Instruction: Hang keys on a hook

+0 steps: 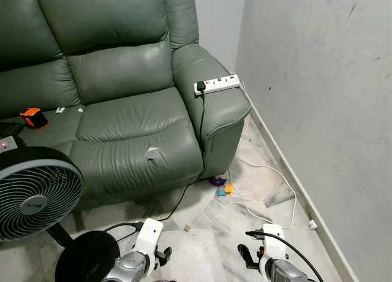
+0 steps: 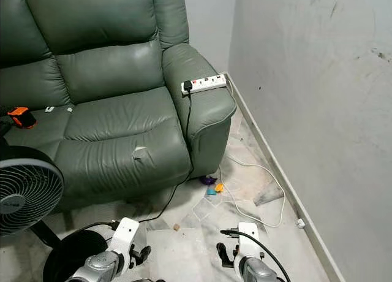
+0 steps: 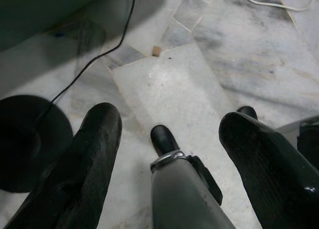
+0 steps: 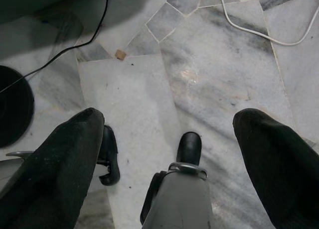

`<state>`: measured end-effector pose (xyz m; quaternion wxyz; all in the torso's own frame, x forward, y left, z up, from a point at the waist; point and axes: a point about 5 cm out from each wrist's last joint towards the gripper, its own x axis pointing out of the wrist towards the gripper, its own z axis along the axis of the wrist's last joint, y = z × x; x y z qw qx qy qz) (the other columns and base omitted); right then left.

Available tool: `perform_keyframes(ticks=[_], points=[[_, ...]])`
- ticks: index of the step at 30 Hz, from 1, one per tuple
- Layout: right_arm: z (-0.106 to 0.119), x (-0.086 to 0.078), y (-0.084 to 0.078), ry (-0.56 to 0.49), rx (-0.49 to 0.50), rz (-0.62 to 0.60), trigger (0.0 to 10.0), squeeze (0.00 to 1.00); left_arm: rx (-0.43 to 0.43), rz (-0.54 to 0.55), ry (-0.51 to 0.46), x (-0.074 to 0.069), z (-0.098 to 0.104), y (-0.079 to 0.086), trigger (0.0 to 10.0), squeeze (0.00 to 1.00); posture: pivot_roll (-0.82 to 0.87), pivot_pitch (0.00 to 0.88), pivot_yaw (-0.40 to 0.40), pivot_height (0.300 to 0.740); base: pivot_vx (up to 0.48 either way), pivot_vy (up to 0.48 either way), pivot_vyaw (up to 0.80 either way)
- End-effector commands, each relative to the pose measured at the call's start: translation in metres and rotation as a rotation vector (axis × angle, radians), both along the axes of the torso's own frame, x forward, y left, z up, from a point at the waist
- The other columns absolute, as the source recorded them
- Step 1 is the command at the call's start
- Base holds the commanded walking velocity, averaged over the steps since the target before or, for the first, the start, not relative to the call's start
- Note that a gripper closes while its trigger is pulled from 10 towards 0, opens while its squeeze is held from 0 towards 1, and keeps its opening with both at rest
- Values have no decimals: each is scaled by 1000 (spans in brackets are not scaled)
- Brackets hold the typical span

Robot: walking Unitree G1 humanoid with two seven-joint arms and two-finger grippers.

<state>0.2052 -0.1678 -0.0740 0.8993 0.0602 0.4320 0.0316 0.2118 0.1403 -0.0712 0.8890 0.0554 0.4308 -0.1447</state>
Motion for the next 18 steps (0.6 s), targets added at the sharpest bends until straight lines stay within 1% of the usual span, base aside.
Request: perform_keyframes(ticks=[1, 6, 9, 18], points=[[-2, -4, 1, 24, 6, 11, 10000, 0, 8, 31, -5, -2, -1, 4, 10000, 0, -3, 87, 35, 740, 0, 0, 0], [-2, -3, 1, 19, 19, 2, 10000, 0, 4, 46, -16, 0, 0, 4, 10000, 0, -5, 90, 30, 740, 0, 0, 0], [0, 0, 3, 6, 44, -9, 10000, 0, -6, 50, -19, 2, 1, 1, 10000, 0, -6, 88, 30, 740, 0, 0, 0], [0, 0, 5, 6, 40, 4, 10000, 0, -21, 45, -23, 2, 1, -3, 10000, 0, -2, 88, 29, 740, 0, 0, 0]])
